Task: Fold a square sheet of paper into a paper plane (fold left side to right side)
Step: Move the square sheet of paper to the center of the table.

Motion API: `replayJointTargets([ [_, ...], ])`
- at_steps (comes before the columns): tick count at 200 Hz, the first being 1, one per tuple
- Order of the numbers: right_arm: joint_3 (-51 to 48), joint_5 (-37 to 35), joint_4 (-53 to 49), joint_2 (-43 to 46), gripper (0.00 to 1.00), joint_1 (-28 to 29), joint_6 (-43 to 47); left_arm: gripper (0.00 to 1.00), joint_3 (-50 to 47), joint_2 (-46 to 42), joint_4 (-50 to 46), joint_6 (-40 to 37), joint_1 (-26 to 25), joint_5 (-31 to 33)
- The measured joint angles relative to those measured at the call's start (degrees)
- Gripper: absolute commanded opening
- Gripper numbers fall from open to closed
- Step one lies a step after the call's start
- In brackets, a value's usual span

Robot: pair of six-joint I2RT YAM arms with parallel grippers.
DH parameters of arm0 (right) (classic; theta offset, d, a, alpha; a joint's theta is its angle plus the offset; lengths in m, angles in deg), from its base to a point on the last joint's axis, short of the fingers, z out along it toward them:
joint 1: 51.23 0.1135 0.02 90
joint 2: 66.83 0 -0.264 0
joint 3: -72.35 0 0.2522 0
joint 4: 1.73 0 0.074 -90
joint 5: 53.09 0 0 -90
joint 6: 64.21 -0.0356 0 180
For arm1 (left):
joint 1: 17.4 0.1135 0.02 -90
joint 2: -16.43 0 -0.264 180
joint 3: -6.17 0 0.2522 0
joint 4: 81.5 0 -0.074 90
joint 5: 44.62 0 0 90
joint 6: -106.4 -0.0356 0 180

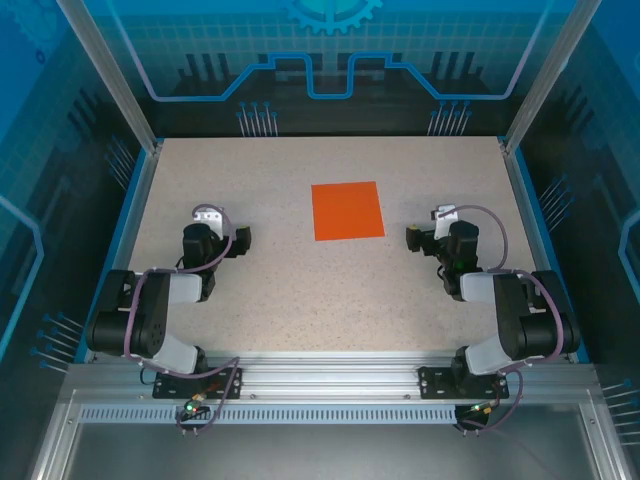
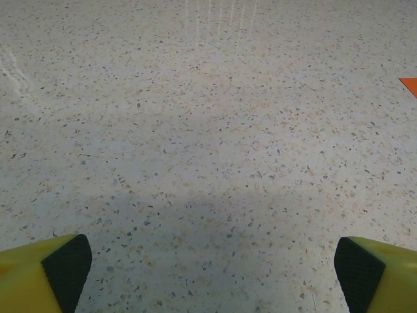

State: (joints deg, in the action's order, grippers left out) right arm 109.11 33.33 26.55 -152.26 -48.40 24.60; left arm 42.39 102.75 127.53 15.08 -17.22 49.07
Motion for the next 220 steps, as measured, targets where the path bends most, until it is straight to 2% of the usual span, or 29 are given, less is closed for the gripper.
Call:
replayJointTargets([
  [186,0.00,0.15,0.02,-0.09,1.00,0.00,0.17,0.99,0.02,-0.02,-0.04,1.25,0.00,0.00],
  [220,0.17,0.83,-1.53,0.87,1.00,-0.37,0.02,0.99,1.84,-5.16,-6.58,1.27,-0.61,1.51],
])
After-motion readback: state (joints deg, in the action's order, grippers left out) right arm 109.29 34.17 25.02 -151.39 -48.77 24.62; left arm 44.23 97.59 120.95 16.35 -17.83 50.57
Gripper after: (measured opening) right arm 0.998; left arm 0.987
